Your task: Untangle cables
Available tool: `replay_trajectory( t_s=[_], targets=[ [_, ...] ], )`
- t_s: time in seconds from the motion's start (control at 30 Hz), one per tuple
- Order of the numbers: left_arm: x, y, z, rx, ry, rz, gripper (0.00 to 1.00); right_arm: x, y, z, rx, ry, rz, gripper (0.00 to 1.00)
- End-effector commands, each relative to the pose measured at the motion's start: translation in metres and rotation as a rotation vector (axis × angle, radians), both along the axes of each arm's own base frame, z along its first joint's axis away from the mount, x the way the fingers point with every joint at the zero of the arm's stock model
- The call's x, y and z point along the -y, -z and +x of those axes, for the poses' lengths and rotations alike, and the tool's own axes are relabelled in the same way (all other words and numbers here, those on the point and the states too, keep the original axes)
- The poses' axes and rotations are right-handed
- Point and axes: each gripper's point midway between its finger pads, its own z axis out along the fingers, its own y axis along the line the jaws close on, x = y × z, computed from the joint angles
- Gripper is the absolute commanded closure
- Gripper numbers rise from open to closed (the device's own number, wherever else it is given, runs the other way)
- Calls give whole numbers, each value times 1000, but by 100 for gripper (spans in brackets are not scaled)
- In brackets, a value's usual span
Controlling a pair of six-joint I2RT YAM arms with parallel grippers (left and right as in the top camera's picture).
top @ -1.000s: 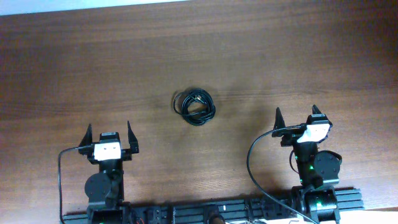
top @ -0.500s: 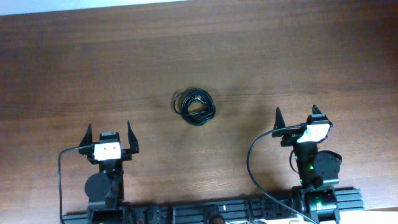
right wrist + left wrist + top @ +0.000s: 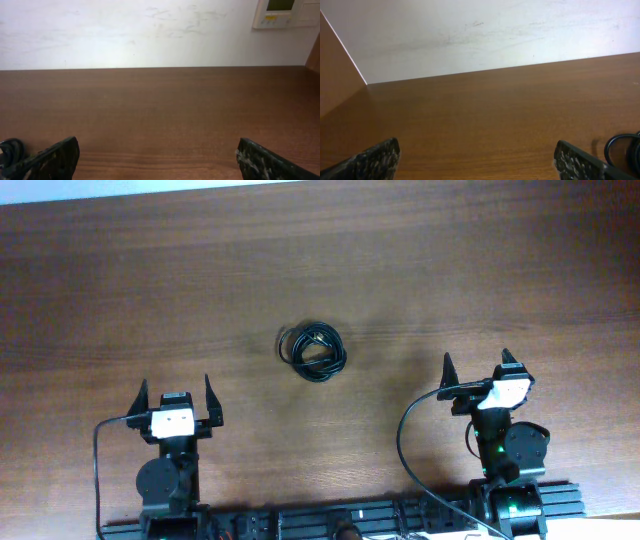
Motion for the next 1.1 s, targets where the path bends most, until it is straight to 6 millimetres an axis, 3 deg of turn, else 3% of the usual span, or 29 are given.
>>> replay_trajectory(
  t_s=[0.0, 0.4, 0.5, 0.57, 0.63, 0.77, 1.07],
  targets=[
    [-4, 1, -1, 0, -21, -11, 1, 2, 3, 0, -6, 16, 9, 1],
    [-9, -2, -1, 8, -51, 15, 1, 3, 0, 0, 4, 20, 9, 1],
    [3, -11, 1, 45, 21, -10, 1, -6, -12, 1, 53, -33, 14, 1],
    [29, -30, 0, 120, 172, -14, 1, -18, -32, -1, 133, -103, 14, 1],
    [40, -41, -3, 155, 236, -57, 1, -28, -48, -3, 189, -158, 10, 1],
    [42, -70, -9, 207, 255, -183, 1, -31, -78, -11, 248, -181, 5, 1],
    [59, -160, -33, 306, 368, -162, 1, -29, -143, -33, 327, -167, -11, 1]
  ],
)
